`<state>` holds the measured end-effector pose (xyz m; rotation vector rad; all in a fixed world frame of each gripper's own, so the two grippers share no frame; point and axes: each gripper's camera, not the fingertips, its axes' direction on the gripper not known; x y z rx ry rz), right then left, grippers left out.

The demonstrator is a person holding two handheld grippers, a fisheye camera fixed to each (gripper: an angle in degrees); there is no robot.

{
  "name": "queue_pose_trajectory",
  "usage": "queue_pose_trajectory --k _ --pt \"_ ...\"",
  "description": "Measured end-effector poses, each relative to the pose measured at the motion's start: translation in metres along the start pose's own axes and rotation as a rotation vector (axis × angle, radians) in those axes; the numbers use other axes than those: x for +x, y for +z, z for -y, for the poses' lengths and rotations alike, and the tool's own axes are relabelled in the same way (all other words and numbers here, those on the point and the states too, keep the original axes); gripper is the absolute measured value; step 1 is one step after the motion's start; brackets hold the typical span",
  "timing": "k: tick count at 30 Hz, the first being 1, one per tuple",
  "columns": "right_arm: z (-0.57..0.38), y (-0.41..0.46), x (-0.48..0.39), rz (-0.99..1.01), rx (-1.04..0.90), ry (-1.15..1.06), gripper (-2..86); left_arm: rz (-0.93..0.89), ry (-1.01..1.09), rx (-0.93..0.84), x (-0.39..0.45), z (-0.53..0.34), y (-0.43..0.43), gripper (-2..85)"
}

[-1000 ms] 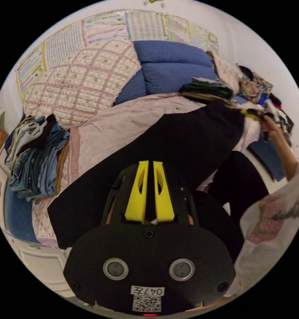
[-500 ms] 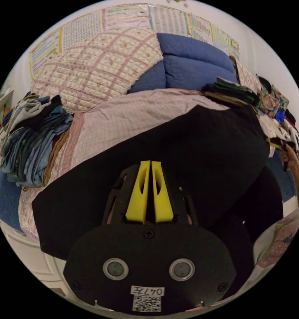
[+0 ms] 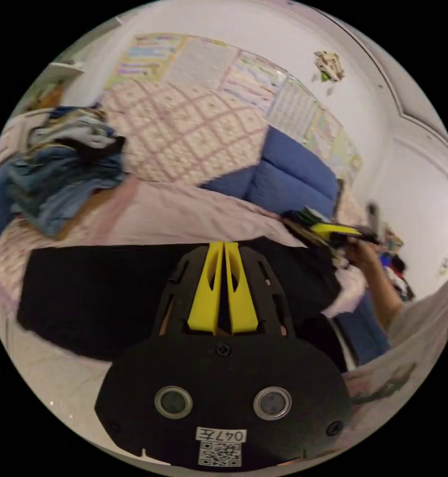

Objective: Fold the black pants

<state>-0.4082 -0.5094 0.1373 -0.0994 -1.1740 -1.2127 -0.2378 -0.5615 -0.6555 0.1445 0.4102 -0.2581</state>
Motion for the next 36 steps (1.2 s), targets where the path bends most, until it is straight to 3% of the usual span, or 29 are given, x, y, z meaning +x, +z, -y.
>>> queue_pose_trajectory --k 6,12,18,22,29,36 --pt "0.115 -0.006 0.082 0.155 -0.297 -0.197 3.5 -0.009 0.065 -0.250 0.033 0.056 0.128 -0.9" --pt "0.148 -0.103 0.055 0.203 -0.309 -0.419 0.6 -0.074 -0.080 -0.283 0.002 0.066 0.145 -1.0" --pt "0.173 -0.178 0.057 0.255 -0.398 -0.397 3.0 -0.109 -0.119 -0.309 0.008 0.085 0.149 -1.0" --pt "0.199 -0.256 0.069 0.243 -0.357 -0.373 2.5 -0.116 -0.127 -0.303 0.018 0.095 0.146 -1.0" --pt "0.248 -0.362 0.109 -0.058 -0.317 -0.061 0.9 -0.120 -0.128 -0.302 0.046 0.114 0.139 -1.0" --pt "0.260 -0.370 0.058 -0.018 -0.564 -0.263 2.5 -0.140 -0.142 -0.299 0.076 0.129 0.126 -1.0"
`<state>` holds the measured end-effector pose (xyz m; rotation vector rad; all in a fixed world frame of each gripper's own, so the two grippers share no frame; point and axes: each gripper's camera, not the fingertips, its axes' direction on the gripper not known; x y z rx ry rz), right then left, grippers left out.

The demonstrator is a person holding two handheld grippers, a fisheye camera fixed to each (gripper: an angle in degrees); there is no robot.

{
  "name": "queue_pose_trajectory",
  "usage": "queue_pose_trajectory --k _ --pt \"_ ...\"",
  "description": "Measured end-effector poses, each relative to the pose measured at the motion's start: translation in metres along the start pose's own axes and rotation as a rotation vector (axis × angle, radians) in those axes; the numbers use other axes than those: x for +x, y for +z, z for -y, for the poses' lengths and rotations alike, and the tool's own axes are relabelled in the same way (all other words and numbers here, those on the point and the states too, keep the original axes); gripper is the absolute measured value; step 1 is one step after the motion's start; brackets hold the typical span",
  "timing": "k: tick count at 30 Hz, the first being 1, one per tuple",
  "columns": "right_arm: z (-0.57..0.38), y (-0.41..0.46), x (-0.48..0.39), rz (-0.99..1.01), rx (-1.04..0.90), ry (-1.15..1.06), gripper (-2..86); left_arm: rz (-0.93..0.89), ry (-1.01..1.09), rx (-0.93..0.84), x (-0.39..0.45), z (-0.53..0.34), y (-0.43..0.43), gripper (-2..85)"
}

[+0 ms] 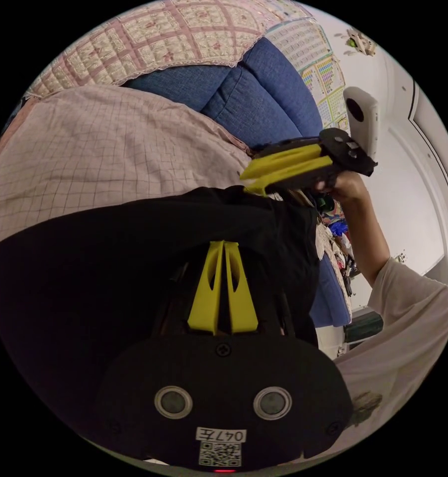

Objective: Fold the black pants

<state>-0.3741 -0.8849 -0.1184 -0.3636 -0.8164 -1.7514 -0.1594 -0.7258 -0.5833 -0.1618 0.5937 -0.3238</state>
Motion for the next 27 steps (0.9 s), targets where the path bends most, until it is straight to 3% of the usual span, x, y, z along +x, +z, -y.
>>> queue_pose_trajectory --k 7,14,21,27 --pt "-0.051 -0.024 -0.031 0.080 0.007 0.030 3.2 -0.008 -0.005 -0.003 0.035 0.004 -0.016 -1.0" --pt "-0.114 -0.069 -0.048 -0.079 0.150 0.189 -0.1 -0.019 -0.009 0.001 0.075 0.003 -0.042 -1.0" --pt "-0.185 -0.015 -0.027 0.142 0.244 0.543 0.0 -0.045 -0.018 0.004 0.113 0.001 -0.079 -1.0" --pt "-0.244 -0.018 -0.049 0.235 0.367 0.678 3.5 -0.073 0.001 0.031 0.149 -0.005 -0.125 -1.0"
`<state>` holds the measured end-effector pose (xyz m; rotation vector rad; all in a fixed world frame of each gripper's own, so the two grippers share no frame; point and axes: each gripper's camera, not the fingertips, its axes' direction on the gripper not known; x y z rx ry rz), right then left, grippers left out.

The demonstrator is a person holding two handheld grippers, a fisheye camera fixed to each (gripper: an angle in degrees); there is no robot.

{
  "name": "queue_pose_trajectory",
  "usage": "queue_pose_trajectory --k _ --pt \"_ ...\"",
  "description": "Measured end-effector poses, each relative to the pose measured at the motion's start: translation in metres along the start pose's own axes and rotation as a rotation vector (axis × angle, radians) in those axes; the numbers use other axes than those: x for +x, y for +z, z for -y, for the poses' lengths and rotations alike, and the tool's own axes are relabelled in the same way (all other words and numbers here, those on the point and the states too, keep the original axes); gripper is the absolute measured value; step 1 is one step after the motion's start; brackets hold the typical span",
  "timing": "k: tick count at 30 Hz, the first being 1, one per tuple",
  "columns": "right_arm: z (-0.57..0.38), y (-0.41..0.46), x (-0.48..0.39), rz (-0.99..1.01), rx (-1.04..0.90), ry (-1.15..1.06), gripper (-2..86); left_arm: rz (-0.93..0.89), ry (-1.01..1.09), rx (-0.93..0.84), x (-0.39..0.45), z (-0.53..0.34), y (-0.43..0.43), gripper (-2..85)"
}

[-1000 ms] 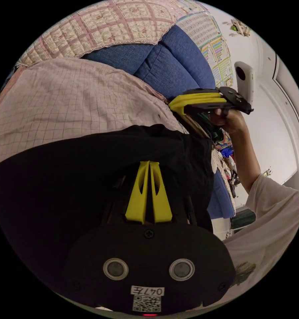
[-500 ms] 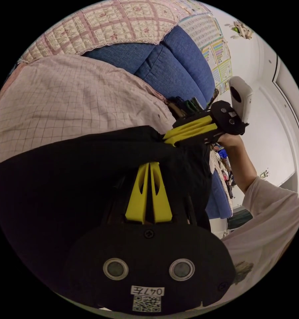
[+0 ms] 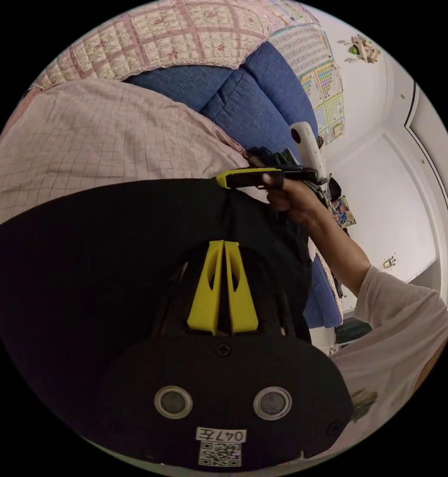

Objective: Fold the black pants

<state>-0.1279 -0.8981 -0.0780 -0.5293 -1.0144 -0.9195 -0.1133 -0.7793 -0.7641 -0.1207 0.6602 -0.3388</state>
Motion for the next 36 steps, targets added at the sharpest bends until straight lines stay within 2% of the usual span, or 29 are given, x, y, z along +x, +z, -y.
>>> queue_pose_trajectory --k 4,8,10,13,15,17,20,22,25,33,36 --pt "-0.050 -0.042 -0.032 -0.087 0.123 -0.043 4.3 -0.045 0.067 0.102 0.037 -0.006 -0.046 -0.9" --pt "-0.089 -0.037 -0.081 -0.297 0.161 -0.108 1.8 -0.013 0.149 0.256 0.095 -0.017 -0.127 -0.9" --pt "-0.092 -0.034 -0.081 -0.294 0.165 -0.075 1.3 0.013 0.138 0.305 0.113 -0.030 -0.168 -0.9" --pt "-0.096 -0.034 -0.084 -0.187 0.160 -0.052 0.6 0.145 0.086 0.444 0.130 -0.081 -0.251 -0.7" --pt "-0.099 -0.015 -0.096 -0.179 0.075 -0.076 0.3 0.308 -0.040 0.546 0.126 -0.140 -0.316 -0.2" --pt "-0.101 0.005 -0.099 -0.199 0.033 -0.066 0.2 0.391 -0.175 0.640 0.116 -0.193 -0.363 0.8" --pt "-0.100 0.034 -0.082 -0.151 0.014 0.036 -0.1 0.477 -0.430 0.776 0.095 -0.272 -0.435 5.0" --pt "-0.102 0.041 -0.073 -0.094 0.024 0.109 -0.7 0.507 -0.529 0.807 0.082 -0.298 -0.471 7.6" --pt "-0.112 0.035 -0.084 -0.052 0.083 0.151 -0.8 0.449 -0.603 0.885 0.059 -0.318 -0.528 9.6" --pt "-0.140 0.024 -0.155 -0.133 0.091 0.000 0.0 0.098 -0.705 1.128 -0.002 -0.335 -0.630 13.1" --pt "-0.149 0.038 -0.176 -0.146 0.053 -0.046 0.2 0.109 -0.737 1.127 0.003 -0.336 -0.657 12.2"
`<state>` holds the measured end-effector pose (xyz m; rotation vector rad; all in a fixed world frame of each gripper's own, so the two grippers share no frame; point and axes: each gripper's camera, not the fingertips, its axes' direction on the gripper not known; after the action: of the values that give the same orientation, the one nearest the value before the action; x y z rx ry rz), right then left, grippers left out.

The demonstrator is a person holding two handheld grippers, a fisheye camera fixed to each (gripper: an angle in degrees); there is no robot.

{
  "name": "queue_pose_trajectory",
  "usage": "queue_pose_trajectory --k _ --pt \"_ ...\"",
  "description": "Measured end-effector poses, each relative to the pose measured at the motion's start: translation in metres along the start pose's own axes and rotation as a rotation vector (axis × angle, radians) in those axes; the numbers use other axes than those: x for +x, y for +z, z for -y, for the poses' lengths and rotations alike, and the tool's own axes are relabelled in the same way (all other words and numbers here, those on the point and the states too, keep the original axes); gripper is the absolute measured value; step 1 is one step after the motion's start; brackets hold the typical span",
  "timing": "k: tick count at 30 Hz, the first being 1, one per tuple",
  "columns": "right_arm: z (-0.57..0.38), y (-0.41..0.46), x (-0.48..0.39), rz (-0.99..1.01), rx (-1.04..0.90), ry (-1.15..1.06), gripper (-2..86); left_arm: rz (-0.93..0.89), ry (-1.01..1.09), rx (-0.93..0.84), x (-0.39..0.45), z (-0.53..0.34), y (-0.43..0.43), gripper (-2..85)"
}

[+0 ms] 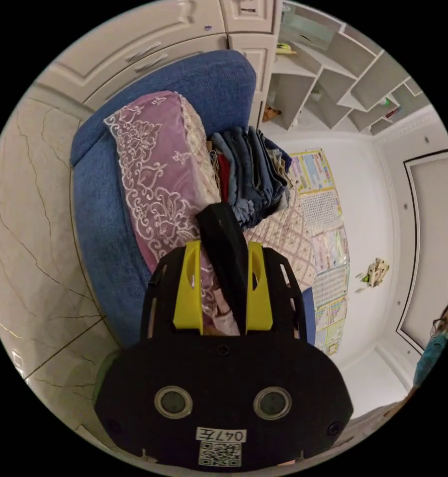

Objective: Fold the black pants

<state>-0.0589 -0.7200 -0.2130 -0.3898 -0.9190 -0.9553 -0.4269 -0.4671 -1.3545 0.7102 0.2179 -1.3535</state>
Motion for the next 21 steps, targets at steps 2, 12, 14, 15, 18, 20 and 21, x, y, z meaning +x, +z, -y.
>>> queue_pose_trajectory --k 2,12,14,15,18,20,21 --pt "-0.001 0.007 -0.013 0.003 -0.013 -0.026 0.3 0.005 0.017 -0.031 0.012 0.012 -0.005 10.3" --pt "0.030 0.032 -0.059 0.139 0.043 -0.081 0.0 -0.012 0.212 -0.052 0.091 0.042 -0.055 1.2" --pt "0.037 0.033 -0.066 0.180 0.078 -0.096 -0.3 0.132 0.329 -0.065 0.100 0.041 -0.061 0.4" --pt "0.043 0.036 -0.073 0.208 0.087 -0.109 -0.4 0.199 0.295 -0.105 0.087 0.040 -0.058 0.0" --pt "0.064 0.053 -0.096 0.230 0.052 -0.163 -0.1 0.053 0.181 -0.080 0.064 0.033 -0.074 -0.4" --pt "0.081 0.060 -0.114 0.222 0.071 -0.202 0.1 0.052 0.249 -0.070 0.077 0.027 -0.085 -0.4" --pt "0.096 0.065 -0.126 0.219 0.086 -0.231 0.2 0.038 0.285 -0.070 0.084 0.024 -0.091 -0.4"
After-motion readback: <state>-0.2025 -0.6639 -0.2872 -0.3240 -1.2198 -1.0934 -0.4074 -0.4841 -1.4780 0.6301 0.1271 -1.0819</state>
